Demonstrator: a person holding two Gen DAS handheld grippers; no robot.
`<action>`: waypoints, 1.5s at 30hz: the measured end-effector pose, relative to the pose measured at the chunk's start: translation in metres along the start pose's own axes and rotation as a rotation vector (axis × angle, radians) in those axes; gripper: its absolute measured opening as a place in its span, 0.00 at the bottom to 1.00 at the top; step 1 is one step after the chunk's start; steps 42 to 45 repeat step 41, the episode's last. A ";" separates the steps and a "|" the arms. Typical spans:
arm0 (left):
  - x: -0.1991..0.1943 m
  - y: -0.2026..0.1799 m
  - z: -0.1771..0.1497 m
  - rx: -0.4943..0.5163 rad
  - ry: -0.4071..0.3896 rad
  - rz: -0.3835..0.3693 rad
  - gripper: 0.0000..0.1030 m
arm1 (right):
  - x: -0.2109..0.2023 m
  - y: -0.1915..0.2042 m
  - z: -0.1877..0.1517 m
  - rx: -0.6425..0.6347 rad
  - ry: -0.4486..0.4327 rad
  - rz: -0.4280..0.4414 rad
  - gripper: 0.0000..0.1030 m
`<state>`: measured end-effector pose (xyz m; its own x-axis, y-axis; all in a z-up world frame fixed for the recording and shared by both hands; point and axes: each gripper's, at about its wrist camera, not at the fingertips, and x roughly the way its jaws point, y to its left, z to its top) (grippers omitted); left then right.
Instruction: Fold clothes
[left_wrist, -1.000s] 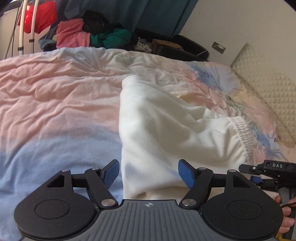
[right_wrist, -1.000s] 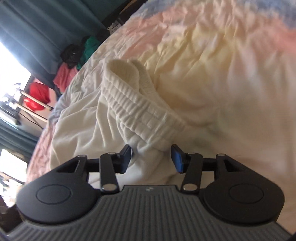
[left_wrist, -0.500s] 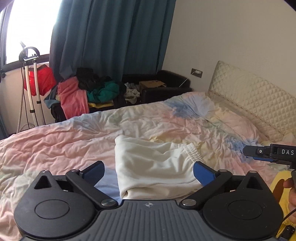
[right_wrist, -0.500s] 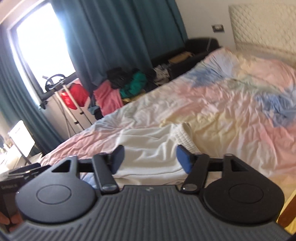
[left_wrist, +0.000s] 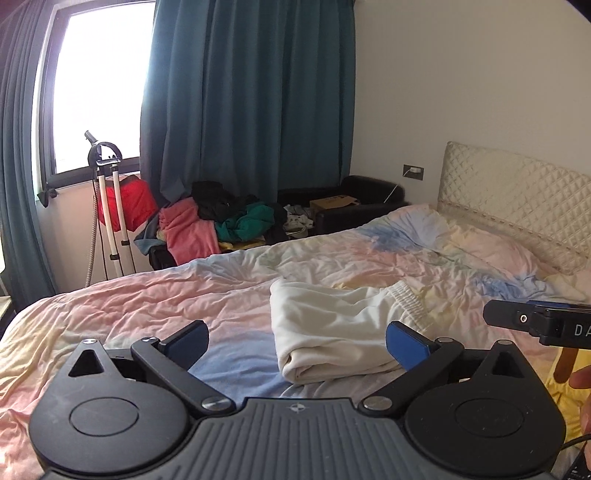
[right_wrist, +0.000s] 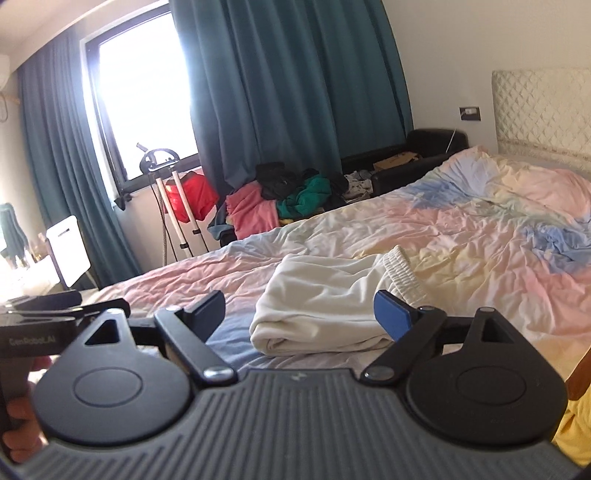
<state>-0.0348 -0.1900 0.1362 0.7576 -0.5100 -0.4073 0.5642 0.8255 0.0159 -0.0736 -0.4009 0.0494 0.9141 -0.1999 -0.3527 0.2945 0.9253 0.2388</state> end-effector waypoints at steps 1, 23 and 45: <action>-0.003 0.000 -0.007 -0.001 -0.007 0.002 1.00 | 0.000 0.004 -0.006 -0.017 -0.008 -0.004 0.87; 0.007 0.010 -0.071 -0.046 -0.034 0.026 1.00 | 0.031 0.037 -0.076 -0.143 -0.010 -0.111 0.86; 0.015 0.015 -0.077 -0.075 0.005 0.090 0.99 | 0.039 0.021 -0.073 -0.054 0.039 -0.126 0.86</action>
